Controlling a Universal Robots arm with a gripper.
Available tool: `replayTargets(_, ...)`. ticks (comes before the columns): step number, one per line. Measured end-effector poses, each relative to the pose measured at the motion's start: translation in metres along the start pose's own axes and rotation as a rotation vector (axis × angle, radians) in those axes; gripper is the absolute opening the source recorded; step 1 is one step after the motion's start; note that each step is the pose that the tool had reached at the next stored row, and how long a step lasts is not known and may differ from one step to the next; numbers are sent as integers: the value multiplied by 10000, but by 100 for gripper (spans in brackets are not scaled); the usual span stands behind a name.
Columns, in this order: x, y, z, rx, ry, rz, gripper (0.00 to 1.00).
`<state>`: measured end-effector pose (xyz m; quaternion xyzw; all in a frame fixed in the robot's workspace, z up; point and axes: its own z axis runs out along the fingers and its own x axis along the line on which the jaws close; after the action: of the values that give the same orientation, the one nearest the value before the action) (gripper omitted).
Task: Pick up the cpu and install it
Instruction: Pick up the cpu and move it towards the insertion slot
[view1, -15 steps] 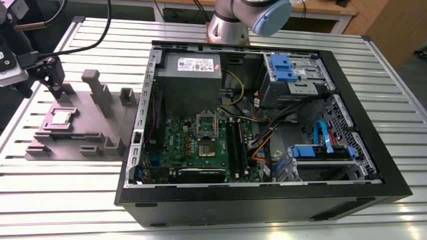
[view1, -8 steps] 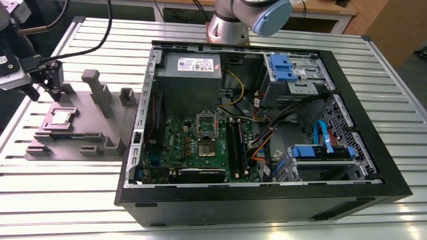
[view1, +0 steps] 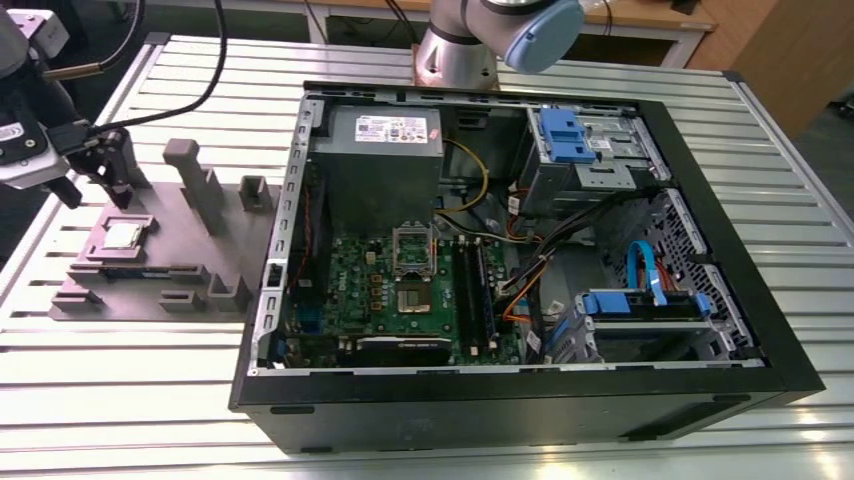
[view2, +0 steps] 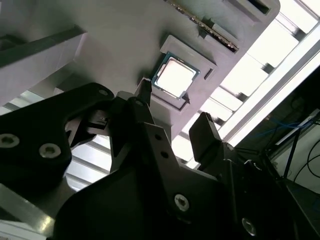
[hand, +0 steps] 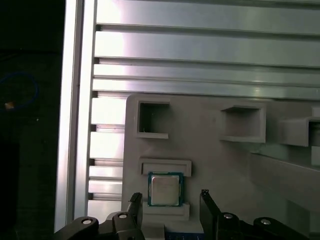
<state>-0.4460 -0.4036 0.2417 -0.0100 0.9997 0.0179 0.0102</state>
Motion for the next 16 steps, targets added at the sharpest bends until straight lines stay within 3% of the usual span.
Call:
replayTargets(7,5,-5,126,-1,33,2,57)
replayTargets(13,5,-5,134,-1,35,1,57)
replayTargets(16,6,-13,168,-3,36,0,57)
